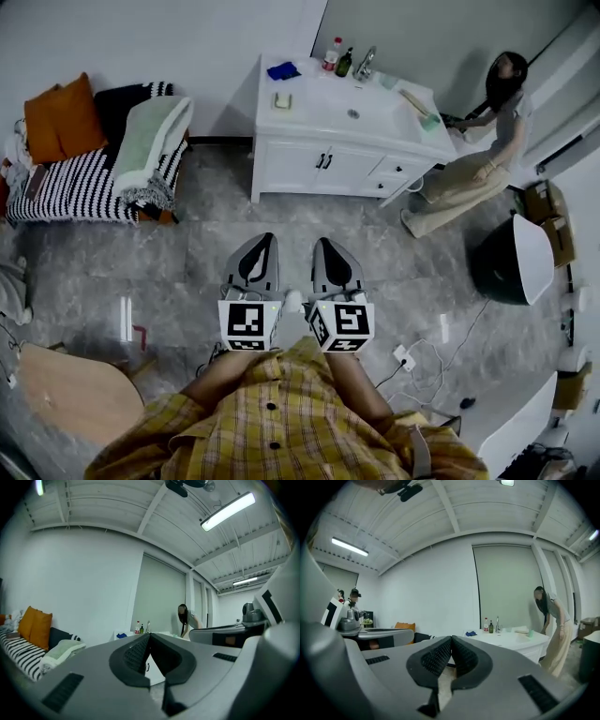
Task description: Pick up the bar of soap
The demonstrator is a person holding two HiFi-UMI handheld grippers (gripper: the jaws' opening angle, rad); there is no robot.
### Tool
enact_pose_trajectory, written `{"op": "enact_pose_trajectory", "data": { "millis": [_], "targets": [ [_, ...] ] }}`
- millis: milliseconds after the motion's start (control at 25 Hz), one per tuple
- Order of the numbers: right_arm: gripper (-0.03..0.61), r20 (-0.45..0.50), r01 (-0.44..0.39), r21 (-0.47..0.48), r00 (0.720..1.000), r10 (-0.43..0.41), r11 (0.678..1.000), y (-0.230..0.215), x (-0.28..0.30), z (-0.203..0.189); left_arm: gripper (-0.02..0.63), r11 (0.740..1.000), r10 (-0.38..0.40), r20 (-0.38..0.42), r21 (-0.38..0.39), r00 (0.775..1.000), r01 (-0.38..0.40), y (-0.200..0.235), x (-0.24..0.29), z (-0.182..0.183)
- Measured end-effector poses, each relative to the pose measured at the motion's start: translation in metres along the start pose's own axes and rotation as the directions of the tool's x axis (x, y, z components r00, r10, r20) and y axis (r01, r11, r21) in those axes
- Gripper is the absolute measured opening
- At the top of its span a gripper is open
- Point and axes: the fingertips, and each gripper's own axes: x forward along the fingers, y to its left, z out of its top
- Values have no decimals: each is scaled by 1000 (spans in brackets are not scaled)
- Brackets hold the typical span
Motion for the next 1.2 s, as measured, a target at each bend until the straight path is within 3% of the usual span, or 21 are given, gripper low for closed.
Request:
{"op": "enact_pose_trajectory", "data": {
  "millis": [200,360,520,720,920,1200],
  "targets": [
    [20,2,-21,3,1000,21,1000,-20,54,-7,11,999,11,-5,30,1000,-11,18,47,-6],
    [20,9,-61,61,998,60,996,-50,127,-5,11,996,28,-27,88,999,-25,40,111,-8],
    [20,30,-91,101,996,89,991,-85,199,23,11,991,66,-26,116,997,-63,71,185,11],
    [20,-20,-115,120,993,118,986,-122,278,35,11,985,113,-51,137,992,-105,102,270,30],
    [20,-37,-126,142,991,132,982,-156,331,36,11,983,123,-76,146,990,-111,106,336,29],
    [20,-98,-125,180,985,144,976,-180,379,23,11,978,164,-125,150,979,-144,127,387,24]
  ]
}}
